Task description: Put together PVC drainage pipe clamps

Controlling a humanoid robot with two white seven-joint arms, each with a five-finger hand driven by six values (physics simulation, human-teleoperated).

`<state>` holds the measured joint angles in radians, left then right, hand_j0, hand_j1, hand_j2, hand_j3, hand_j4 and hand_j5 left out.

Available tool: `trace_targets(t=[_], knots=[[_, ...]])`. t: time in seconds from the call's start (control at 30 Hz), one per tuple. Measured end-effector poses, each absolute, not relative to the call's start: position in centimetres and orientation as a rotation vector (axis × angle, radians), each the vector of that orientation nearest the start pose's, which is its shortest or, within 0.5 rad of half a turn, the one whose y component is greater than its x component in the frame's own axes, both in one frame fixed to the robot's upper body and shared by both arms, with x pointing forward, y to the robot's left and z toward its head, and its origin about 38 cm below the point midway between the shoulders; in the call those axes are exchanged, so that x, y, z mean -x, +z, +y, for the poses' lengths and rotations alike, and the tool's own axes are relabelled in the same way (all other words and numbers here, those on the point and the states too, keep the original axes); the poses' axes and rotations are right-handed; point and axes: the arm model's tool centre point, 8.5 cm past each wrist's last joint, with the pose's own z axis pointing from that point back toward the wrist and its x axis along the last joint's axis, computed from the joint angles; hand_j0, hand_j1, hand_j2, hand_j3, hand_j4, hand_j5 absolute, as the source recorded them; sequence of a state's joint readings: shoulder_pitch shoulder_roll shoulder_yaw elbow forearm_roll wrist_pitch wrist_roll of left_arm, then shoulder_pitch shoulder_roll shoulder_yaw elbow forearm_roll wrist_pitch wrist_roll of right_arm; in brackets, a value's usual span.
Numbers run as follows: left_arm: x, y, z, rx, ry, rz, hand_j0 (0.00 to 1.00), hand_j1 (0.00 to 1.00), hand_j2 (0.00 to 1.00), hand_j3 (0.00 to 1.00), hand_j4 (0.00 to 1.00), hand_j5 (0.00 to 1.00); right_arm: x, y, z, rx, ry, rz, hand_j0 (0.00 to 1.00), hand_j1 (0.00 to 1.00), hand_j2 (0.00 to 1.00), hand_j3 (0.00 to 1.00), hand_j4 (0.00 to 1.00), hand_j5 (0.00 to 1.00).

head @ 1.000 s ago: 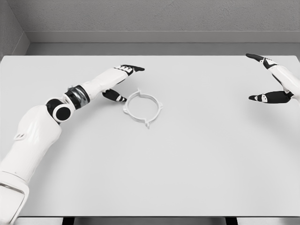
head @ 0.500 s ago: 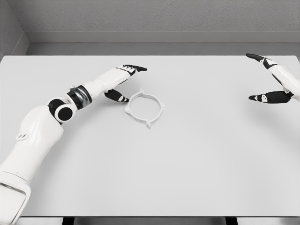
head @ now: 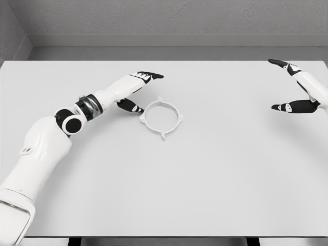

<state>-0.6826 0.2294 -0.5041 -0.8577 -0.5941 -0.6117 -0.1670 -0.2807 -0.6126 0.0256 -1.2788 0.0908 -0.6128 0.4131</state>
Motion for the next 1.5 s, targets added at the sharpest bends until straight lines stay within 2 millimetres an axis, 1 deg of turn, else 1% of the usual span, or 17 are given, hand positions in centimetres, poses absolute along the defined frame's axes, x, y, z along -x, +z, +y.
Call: trace_targets(t=[0.77, 0.97, 1.07, 1.17, 1.2, 1.23, 1.27, 1.33, 1.4, 1.43, 1.5], knots=[[-50.6, 12.0, 17.6, -0.278, -1.537, -1.730, 1.00, 1.00, 1.00, 1.00, 1.00, 1.00, -41.4, 18.3, -40.2, 0.353, 1.128, -1.801, 1.00, 1.00, 1.00, 1.00, 1.00, 1.00], [-50.8, 12.2, 18.0, -0.288, -1.528, -1.731, 1.00, 1.00, 1.00, 1.00, 1.00, 1.00, -41.4, 18.3, -40.2, 0.354, 1.127, -1.802, 1.00, 1.00, 1.00, 1.00, 1.00, 1.00], [-51.0, 12.6, 18.2, -0.296, -1.521, -1.738, 1.00, 1.00, 1.00, 1.00, 1.00, 1.00, -41.3, 18.2, -40.2, 0.353, 1.126, -1.799, 1.00, 1.00, 1.00, 1.00, 1.00, 1.00], [-51.5, 13.5, 18.6, -0.315, -1.506, -1.749, 1.00, 1.00, 1.00, 1.00, 1.00, 1.00, -41.3, 18.1, -40.4, 0.354, 1.123, -1.794, 1.00, 1.00, 1.00, 1.00, 1.00, 1.00], [-51.8, 14.1, 18.8, -0.326, -1.501, -1.760, 1.00, 1.00, 1.00, 1.00, 1.00, 1.00, -41.3, 18.1, -40.4, 0.354, 1.122, -1.794, 1.00, 1.00, 1.00, 1.00, 1.00, 1.00], [-52.0, 14.5, 19.1, -0.335, -1.494, -1.764, 1.00, 1.00, 1.00, 1.00, 1.00, 1.00, -41.4, 18.1, -40.4, 0.354, 1.122, -1.794, 1.00, 1.00, 1.00, 1.00, 1.00, 1.00], [-52.2, 14.9, 19.9, -0.351, -1.483, -1.764, 1.00, 1.00, 1.00, 1.00, 1.00, 1.00, -41.3, 18.0, -40.4, 0.354, 1.121, -1.793, 1.00, 1.00, 1.00, 1.00, 1.00, 1.00], [-52.6, 15.8, 21.9, -0.397, -1.466, -1.757, 1.00, 1.00, 1.00, 1.00, 1.00, 1.00, -41.4, 18.1, -40.4, 0.354, 1.121, -1.794, 1.00, 1.00, 1.00, 1.00, 1.00, 1.00], [-53.0, 17.2, 24.5, -0.460, -1.464, -1.742, 1.00, 1.00, 1.00, 1.00, 1.00, 1.00, -41.4, 18.1, -40.4, 0.355, 1.120, -1.793, 1.00, 1.00, 1.00, 1.00, 1.00, 1.00], [-53.0, 17.5, 25.9, -0.489, -1.466, -1.725, 1.00, 1.00, 1.00, 1.00, 1.00, 1.00, -41.4, 18.1, -40.5, 0.355, 1.119, -1.792, 1.00, 1.00, 1.00, 1.00, 1.00, 1.00], [-52.8, 18.1, 29.4, -0.555, -1.476, -1.676, 1.00, 1.00, 1.00, 1.00, 1.00, 1.00, -41.4, 18.0, -40.5, 0.355, 1.118, -1.791, 1.00, 1.00, 1.00, 1.00, 1.00, 1.00]])
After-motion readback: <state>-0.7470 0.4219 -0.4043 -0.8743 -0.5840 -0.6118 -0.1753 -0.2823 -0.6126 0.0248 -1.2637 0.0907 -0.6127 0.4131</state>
